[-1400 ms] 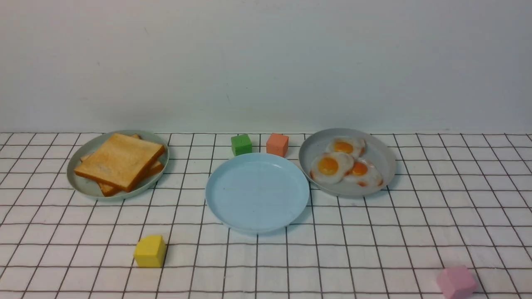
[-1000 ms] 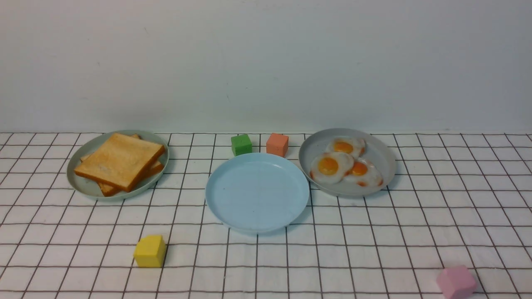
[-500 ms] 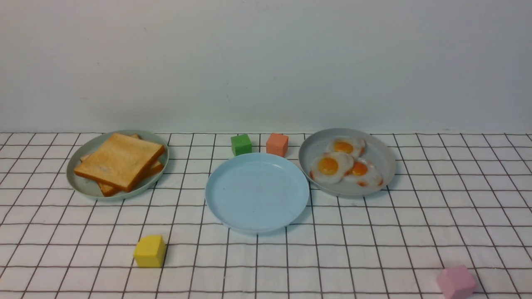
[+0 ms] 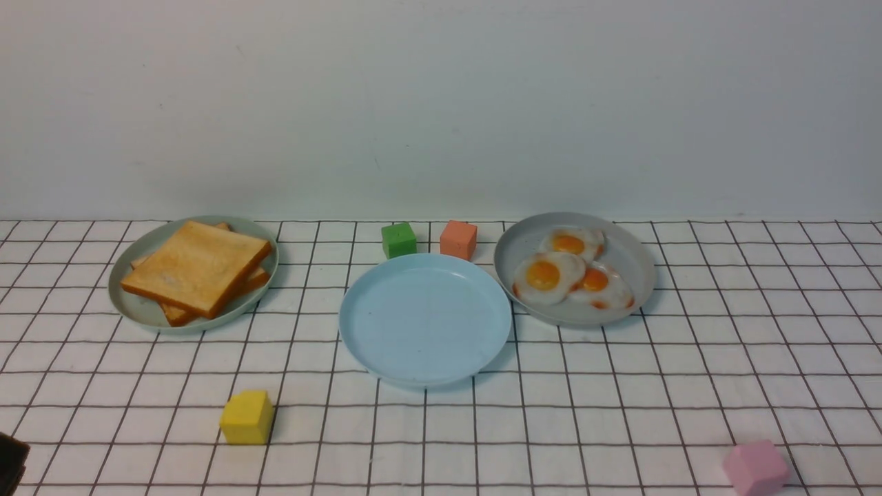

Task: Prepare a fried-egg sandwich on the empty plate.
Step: Use the left arm to grab a slice of bread

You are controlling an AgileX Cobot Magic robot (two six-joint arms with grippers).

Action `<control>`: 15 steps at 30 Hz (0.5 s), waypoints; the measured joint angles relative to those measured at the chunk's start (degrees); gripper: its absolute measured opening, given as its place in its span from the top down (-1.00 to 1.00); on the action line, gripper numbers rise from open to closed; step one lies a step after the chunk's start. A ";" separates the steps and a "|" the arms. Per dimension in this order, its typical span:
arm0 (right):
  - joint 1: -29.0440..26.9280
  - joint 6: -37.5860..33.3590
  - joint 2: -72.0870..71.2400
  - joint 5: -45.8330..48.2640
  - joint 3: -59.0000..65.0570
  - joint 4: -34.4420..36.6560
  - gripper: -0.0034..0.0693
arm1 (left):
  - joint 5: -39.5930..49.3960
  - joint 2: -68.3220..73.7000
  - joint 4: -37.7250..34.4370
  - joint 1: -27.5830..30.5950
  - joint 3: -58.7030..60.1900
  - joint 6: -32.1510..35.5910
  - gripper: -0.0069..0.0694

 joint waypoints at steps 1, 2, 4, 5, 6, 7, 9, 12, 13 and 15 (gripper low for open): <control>0.07 0.00 0.00 0.00 0.00 0.00 0.24 | 2.17 2.68 -0.05 0.00 -2.75 4.04 0.48; 0.19 0.00 0.00 0.00 0.00 0.00 0.24 | 4.45 5.53 -0.05 0.00 -5.09 7.91 0.54; 0.31 0.00 0.00 0.00 0.00 0.00 0.24 | 6.91 8.83 -0.05 0.00 -7.49 12.01 0.61; 0.37 0.00 0.00 0.00 0.00 0.00 0.24 | 10.98 13.86 -0.05 0.00 -10.97 17.78 0.69; 0.37 0.00 0.00 0.00 0.00 0.00 0.24 | 14.15 18.36 0.03 0.00 -14.04 22.44 0.74; 0.42 0.00 0.00 0.00 0.00 0.00 0.24 | 16.28 21.34 0.08 0.00 -16.08 25.20 0.76; 0.42 0.00 0.00 0.00 0.00 0.00 0.24 | 21.60 29.52 1.59 0.00 -21.67 30.43 0.79; 0.42 0.00 0.00 0.00 0.00 0.00 0.24 | 25.41 35.97 3.89 0.00 -26.68 32.11 0.80; 0.42 0.06 0.00 -0.15 0.00 0.13 0.24 | 28.03 41.43 6.19 0.00 -30.49 31.75 0.80; 0.42 0.69 0.00 -0.58 0.12 1.43 0.24 | 29.74 45.78 7.67 0.00 -32.76 31.12 0.80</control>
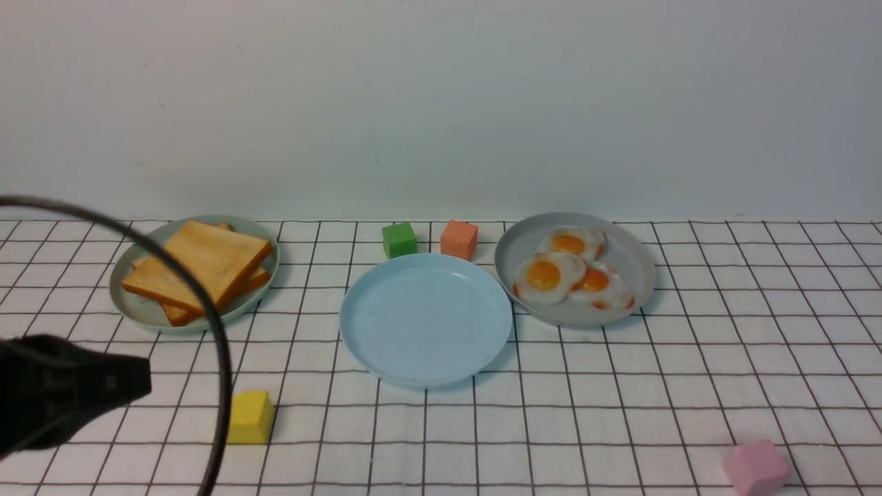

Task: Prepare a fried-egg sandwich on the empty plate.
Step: Use the left arm to grab a slice of bread

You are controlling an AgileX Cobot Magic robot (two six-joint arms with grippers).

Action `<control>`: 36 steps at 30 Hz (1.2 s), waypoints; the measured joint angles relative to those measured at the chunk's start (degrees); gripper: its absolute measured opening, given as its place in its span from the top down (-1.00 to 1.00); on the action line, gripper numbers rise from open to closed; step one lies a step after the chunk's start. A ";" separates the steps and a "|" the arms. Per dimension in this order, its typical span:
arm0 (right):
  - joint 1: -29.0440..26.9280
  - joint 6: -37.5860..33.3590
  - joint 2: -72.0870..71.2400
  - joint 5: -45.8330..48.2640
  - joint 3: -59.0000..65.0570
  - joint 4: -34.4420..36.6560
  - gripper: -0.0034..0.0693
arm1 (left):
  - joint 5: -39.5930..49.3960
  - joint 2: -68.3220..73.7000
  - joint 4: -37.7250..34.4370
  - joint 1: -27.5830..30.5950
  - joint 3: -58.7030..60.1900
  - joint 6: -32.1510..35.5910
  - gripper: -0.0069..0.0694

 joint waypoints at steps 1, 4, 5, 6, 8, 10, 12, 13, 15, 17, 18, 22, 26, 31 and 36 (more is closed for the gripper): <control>0.00 2.43 0.00 -0.79 0.10 3.37 0.24 | 2.12 4.54 1.56 -0.23 -3.69 -1.27 0.80; 0.02 7.70 0.00 -3.78 0.58 12.05 0.24 | 3.57 10.40 4.37 -3.49 -7.96 -2.35 0.80; 0.02 8.68 0.00 -5.16 0.58 14.78 0.24 | 3.56 11.60 5.02 -4.98 -8.96 -2.54 0.80; 0.02 9.82 0.00 -7.50 0.58 17.39 0.24 | 3.35 12.84 5.98 -7.08 -9.69 -2.79 0.80; 0.02 10.52 0.00 -10.62 0.58 21.49 0.24 | 1.90 14.61 8.32 -11.59 -10.55 -3.53 0.80; 0.02 10.94 0.00 -13.31 0.58 24.32 0.25 | 0.17 16.03 10.55 -14.71 -11.09 -5.66 0.81; 0.02 10.91 0.00 -12.89 -0.33 26.74 0.29 | -0.52 17.86 12.86 -17.00 -12.18 -9.28 0.81; 0.02 10.27 0.00 -10.32 -1.93 27.20 0.33 | -0.44 18.98 14.49 -17.49 -12.97 -10.60 0.81; 0.02 6.86 1.18 -2.46 -7.63 26.80 0.47 | 0.01 21.42 18.54 -17.80 -14.85 -11.88 0.83; 0.02 1.86 4.58 6.28 -14.67 24.94 0.62 | 1.07 24.62 23.81 -17.87 -17.62 -13.36 0.85; 0.02 -1.12 7.23 11.39 -18.91 23.59 0.71 | 1.57 26.46 26.38 -17.87 -19.26 -14.39 0.85; 0.19 -9.86 19.26 29.25 -33.97 18.79 0.92 | 3.03 34.20 32.14 -16.19 -26.57 -18.03 0.85; 3.28 -11.86 26.57 35.25 -43.05 15.32 0.92 | 3.72 41.69 32.75 -11.93 -32.88 -17.57 0.85; 9.78 -12.51 31.27 35.79 -46.46 14.21 0.90 | 3.72 51.22 32.75 -6.71 -41.43 -15.77 0.85; 11.80 -12.70 32.68 35.84 -46.46 13.48 0.89 | 5.00 59.32 32.65 -3.95 -49.82 -14.82 0.83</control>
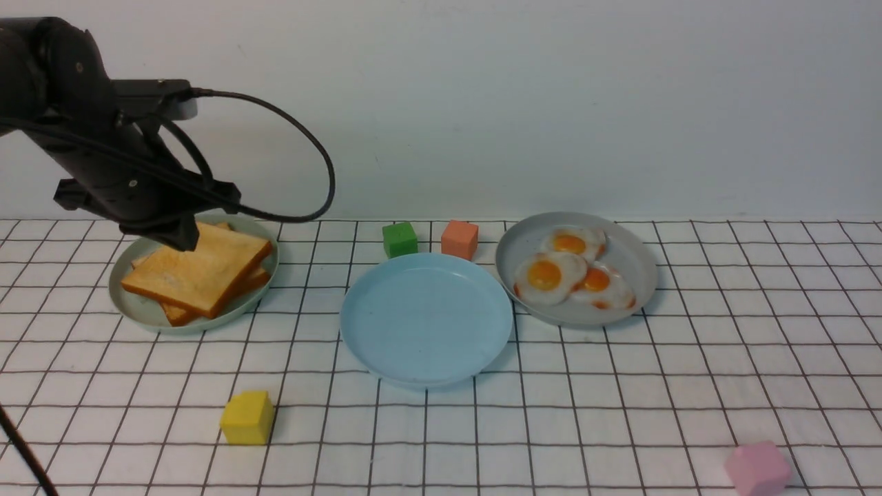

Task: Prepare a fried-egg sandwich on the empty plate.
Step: Use the left arm to grab a slice of bread

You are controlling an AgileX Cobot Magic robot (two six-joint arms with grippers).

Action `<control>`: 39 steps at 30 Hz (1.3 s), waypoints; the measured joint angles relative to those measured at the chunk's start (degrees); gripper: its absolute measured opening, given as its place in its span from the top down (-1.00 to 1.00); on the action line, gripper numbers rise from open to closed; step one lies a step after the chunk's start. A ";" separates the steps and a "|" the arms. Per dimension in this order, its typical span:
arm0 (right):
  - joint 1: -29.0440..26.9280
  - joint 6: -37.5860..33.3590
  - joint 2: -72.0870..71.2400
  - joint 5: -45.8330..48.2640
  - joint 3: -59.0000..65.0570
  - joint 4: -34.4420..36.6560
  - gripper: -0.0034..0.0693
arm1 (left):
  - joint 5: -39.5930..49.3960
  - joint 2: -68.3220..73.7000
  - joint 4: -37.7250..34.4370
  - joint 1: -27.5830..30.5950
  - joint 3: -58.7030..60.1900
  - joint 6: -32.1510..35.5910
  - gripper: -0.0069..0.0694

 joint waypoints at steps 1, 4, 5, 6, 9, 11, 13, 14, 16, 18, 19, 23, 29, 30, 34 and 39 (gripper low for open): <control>0.06 -0.01 0.00 0.00 0.00 -0.01 0.89 | 0.16 1.60 -0.08 0.07 -1.10 0.61 0.80; 0.12 -0.01 0.00 -0.24 0.00 -0.01 0.88 | -0.22 5.60 -0.73 -0.51 -4.37 2.57 0.61; 0.12 -0.01 0.00 -0.58 0.00 0.21 0.88 | -1.28 6.96 -0.57 -1.19 -5.32 3.00 0.50; 0.12 -0.01 0.00 -0.66 0.00 0.21 0.88 | -1.47 7.17 -0.57 -1.19 -5.46 3.13 0.48; 0.12 -0.01 0.00 -1.33 0.00 0.57 0.88 | -4.09 9.68 1.50 -2.50 -6.82 3.61 0.20; 0.12 -0.01 0.00 -1.32 0.00 0.65 0.87 | -6.20 11.88 4.05 -3.20 -6.96 3.74 -0.09; 0.12 -0.01 0.00 -1.32 0.00 0.75 0.87 | -7.09 13.26 5.76 -3.32 -7.03 3.74 -0.25; 0.12 -0.01 0.00 -1.32 0.00 0.83 0.87 | -7.21 13.41 5.76 -3.32 -7.03 3.74 -0.26; 0.12 -0.01 0.00 -1.32 0.00 0.83 0.87 | -8.10 14.57 7.72 -3.32 -7.10 3.74 -0.34; 0.12 -0.01 0.00 -1.32 0.00 0.83 0.87 | -8.86 16.08 9.48 -3.32 -7.21 3.74 -0.39; 0.12 -0.01 0.00 -1.26 0.00 0.83 0.87 | -8.95 16.47 9.74 -3.32 -7.21 3.74 -0.39; 0.12 -0.07 0.00 -1.09 0.00 0.83 0.86 | -9.40 17.65 10.23 -3.32 -7.28 3.74 -0.38; 0.12 -0.06 0.00 -0.96 0.00 0.83 0.86 | -9.47 18.51 11.92 -3.32 -7.58 3.67 -0.14; 0.12 -0.06 0.00 -0.96 0.00 0.89 0.86 | -9.47 18.71 12.05 -3.32 -7.70 3.38 -0.05; 0.12 -0.06 0.00 -0.96 0.00 0.90 0.86 | -9.15 18.70 12.20 -3.43 -8.07 2.18 0.20; 0.12 -0.06 0.00 -0.96 0.00 1.00 0.86 | -5.95 17.39 11.70 -3.68 -9.18 1.93 0.57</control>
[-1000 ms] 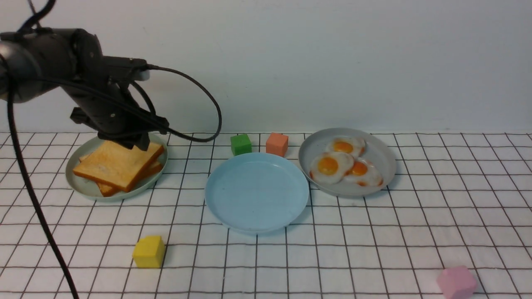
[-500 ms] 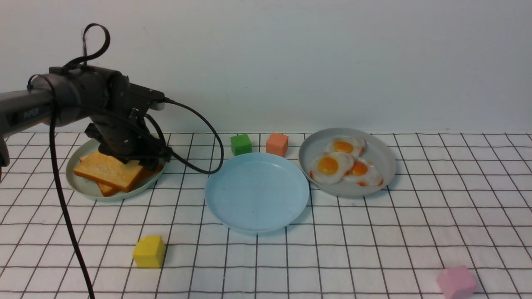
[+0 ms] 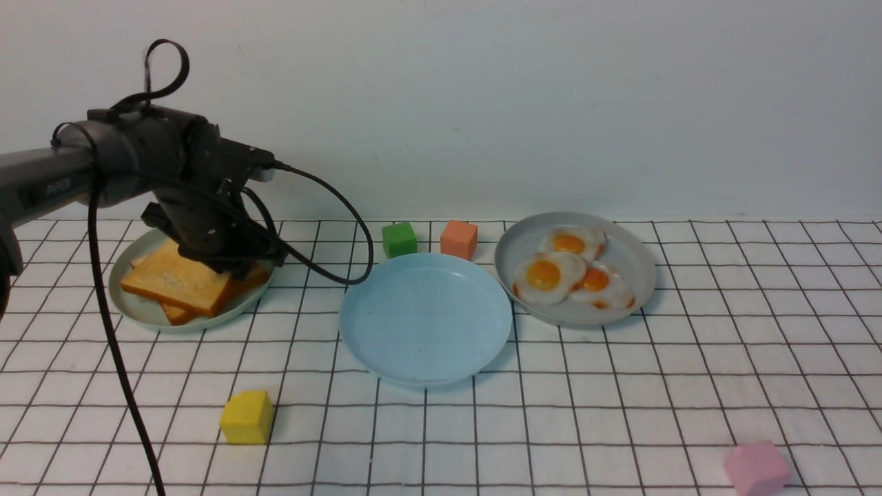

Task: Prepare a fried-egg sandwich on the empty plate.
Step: Use the left arm to grab a slice of bread, then use the left arm to put a slice of bread into the empty plate in the middle

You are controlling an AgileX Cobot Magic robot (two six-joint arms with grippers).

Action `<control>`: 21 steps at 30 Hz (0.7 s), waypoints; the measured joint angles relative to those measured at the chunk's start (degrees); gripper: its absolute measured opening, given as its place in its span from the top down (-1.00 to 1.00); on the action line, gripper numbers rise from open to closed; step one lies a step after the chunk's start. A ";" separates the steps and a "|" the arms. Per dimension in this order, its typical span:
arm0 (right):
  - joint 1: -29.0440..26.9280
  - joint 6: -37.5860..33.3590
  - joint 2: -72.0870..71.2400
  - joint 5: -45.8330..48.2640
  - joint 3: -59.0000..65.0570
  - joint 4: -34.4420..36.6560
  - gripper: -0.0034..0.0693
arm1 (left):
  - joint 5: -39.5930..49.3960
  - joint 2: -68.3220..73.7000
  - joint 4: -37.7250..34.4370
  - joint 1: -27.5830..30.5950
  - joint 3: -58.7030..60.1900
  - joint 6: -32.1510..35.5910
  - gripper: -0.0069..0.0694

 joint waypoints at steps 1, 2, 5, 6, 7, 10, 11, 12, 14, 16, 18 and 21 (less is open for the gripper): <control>0.00 0.00 0.00 0.00 0.00 0.00 0.86 | 0.00 0.00 0.00 -0.05 -0.06 0.00 0.57; 0.00 0.00 0.00 0.00 0.00 0.00 0.86 | 1.50 -1.68 0.00 -0.11 -0.11 0.14 0.73; 0.00 0.00 0.00 0.00 0.00 0.06 0.85 | 3.04 -6.60 -0.34 -0.84 -0.25 1.21 0.78; 0.00 0.00 0.00 0.00 0.00 0.06 0.85 | 3.15 -8.34 -0.91 -1.83 -0.43 1.76 0.78; 0.00 0.00 0.00 0.00 0.00 0.06 0.85 | 3.15 -9.01 -1.01 -2.04 -0.48 1.98 0.78; 0.00 0.00 0.00 0.00 0.00 0.06 0.84 | 3.61 -12.70 -4.33 -7.50 -0.92 4.73 0.78; 0.00 0.00 0.00 0.00 0.00 0.06 0.83 | 3.98 -13.09 -5.69 -9.57 -0.92 5.74 0.78; 0.00 0.00 0.00 0.00 0.00 0.06 0.83 | 4.44 -13.09 -7.11 -11.76 -0.92 6.74 0.78; 0.00 0.00 0.00 0.00 0.00 -0.01 0.83 | 4.98 -12.49 -9.44 -16.29 -0.24 9.23 0.78; 0.00 0.00 0.00 0.00 0.00 -0.08 0.82 | 4.84 -11.88 -10.03 -18.94 0.16 10.31 0.78; 0.00 0.00 0.00 0.00 0.00 -0.08 0.82 | 3.80 -10.22 -10.44 -23.69 0.63 11.49 0.78; 0.00 0.00 0.00 0.00 0.00 -0.08 0.82 | 1.87 -8.11 -9.11 -26.47 0.65 11.87 0.78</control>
